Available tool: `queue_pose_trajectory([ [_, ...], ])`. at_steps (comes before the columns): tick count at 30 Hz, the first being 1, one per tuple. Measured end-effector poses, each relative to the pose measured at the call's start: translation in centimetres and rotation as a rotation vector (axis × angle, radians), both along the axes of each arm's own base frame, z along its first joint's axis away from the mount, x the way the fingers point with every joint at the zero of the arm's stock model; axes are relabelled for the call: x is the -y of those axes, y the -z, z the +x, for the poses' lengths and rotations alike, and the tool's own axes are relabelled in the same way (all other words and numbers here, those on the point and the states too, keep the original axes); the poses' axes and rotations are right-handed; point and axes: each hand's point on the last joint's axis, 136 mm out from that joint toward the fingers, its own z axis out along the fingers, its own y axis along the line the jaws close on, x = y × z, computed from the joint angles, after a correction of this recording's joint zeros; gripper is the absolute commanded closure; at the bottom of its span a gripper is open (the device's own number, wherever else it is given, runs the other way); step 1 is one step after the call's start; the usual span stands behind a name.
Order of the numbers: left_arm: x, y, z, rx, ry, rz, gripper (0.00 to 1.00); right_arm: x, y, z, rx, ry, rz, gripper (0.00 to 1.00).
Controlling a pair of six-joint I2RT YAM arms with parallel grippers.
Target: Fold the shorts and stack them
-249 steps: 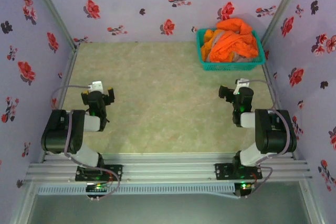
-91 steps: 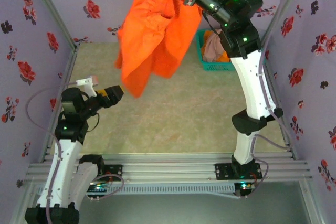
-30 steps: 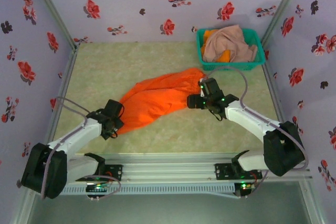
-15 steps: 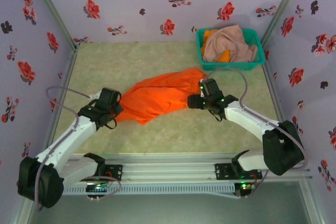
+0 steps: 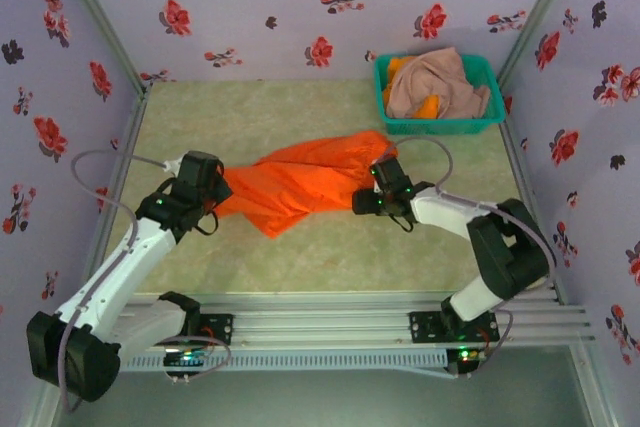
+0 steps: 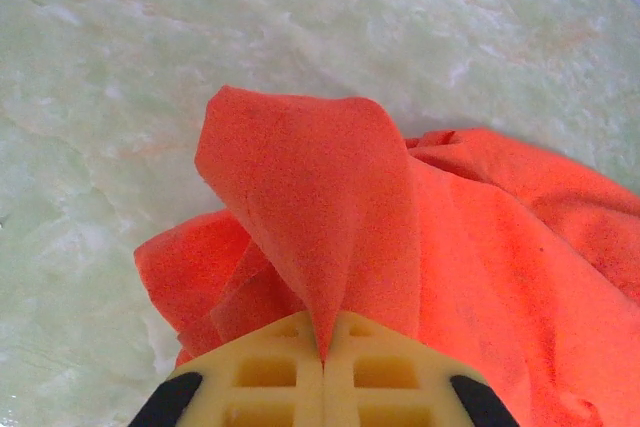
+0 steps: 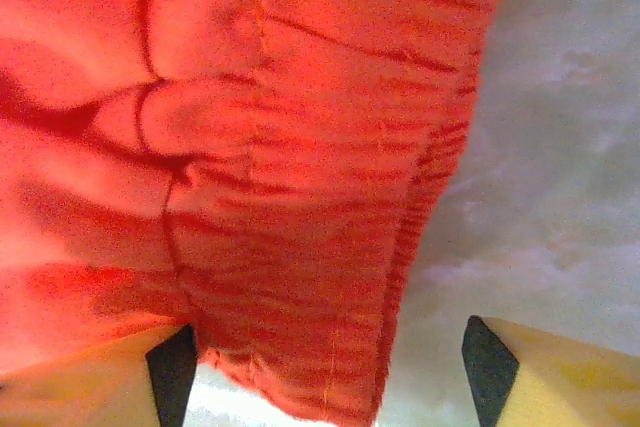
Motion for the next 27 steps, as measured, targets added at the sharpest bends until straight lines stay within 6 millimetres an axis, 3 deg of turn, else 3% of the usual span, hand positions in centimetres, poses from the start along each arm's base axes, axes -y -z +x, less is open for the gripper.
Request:
queue_pose_trajectory([
  [4, 0.0, 0.0, 0.0, 0.0, 0.001, 0.002, 1.0, -0.8, 1.2, 0.8, -0.025, -0.008, -0.003, 0.57],
  [11, -0.5, 0.0, 0.1, 0.0, 0.004, 0.02, 1.0, -2.1, -0.4, 1.8, -0.019, -0.011, 0.054, 0.99],
  [13, -1.0, -0.6, 0.3, 0.003, 0.002, 0.034, 1.0, -2.1, -1.7, 1.8, -0.013, -0.014, 0.058, 1.0],
  [16, -2.0, -3.5, 1.2, 0.053, -0.011, 0.046, 1.0, -2.3, -5.8, 2.1, 0.022, -0.017, 0.079, 1.0],
  [23, -5.7, -14.7, 3.3, 0.276, -0.082, 0.073, 1.0, -3.0, -20.3, 2.6, 0.215, -0.042, 0.205, 1.0],
  [27, -7.4, -20.9, 4.3, 0.381, -0.119, 0.104, 1.0, -3.7, -26.9, 2.5, 0.29, -0.071, 0.279, 1.0],
])
